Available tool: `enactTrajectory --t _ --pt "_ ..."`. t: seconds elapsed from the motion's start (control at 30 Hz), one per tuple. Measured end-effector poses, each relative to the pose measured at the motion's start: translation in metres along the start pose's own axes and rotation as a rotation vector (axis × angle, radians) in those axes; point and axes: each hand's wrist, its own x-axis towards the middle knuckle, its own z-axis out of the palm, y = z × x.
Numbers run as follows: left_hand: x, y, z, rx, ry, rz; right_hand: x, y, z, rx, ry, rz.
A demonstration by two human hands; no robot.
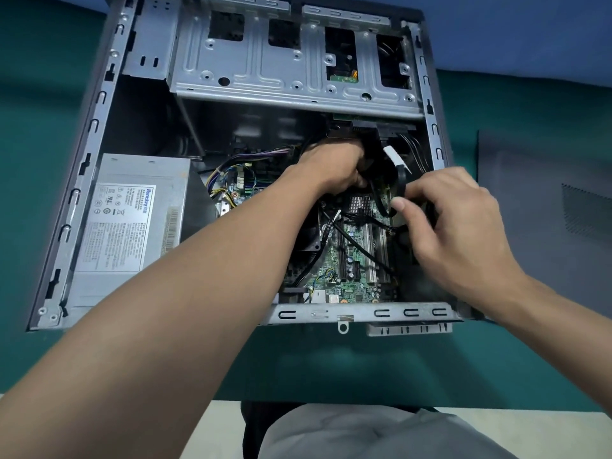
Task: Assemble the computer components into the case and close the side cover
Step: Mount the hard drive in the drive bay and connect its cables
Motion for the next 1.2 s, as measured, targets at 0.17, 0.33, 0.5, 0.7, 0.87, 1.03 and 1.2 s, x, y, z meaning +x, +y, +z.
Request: enactTrajectory --t 0.17,0.33,0.5,0.7,0.87,1.03,1.2 --pt "0.002 0.000 -0.002 -0.004 -0.045 0.021 -0.002 0.001 0.000 0.013 0.085 0.012" --pt "0.011 -0.002 -0.005 -0.048 -0.146 0.013 0.009 0.002 -0.001 0.030 0.049 -0.024" --pt "0.015 -0.006 -0.003 -0.075 -0.165 0.027 0.031 0.005 -0.001 0.063 0.158 -0.034" --pt "0.011 -0.002 -0.002 -0.037 -0.149 0.026 0.037 0.008 0.002 0.073 0.177 -0.050" --pt "0.011 -0.003 -0.003 -0.041 -0.124 0.028 0.044 0.005 0.003 0.056 0.172 -0.105" --pt "0.011 -0.002 -0.001 -0.054 -0.146 0.059 0.040 0.006 0.004 0.071 0.191 -0.121" --pt "0.009 -0.001 -0.004 -0.028 -0.123 0.075 0.038 0.005 0.005 0.059 0.184 -0.136"
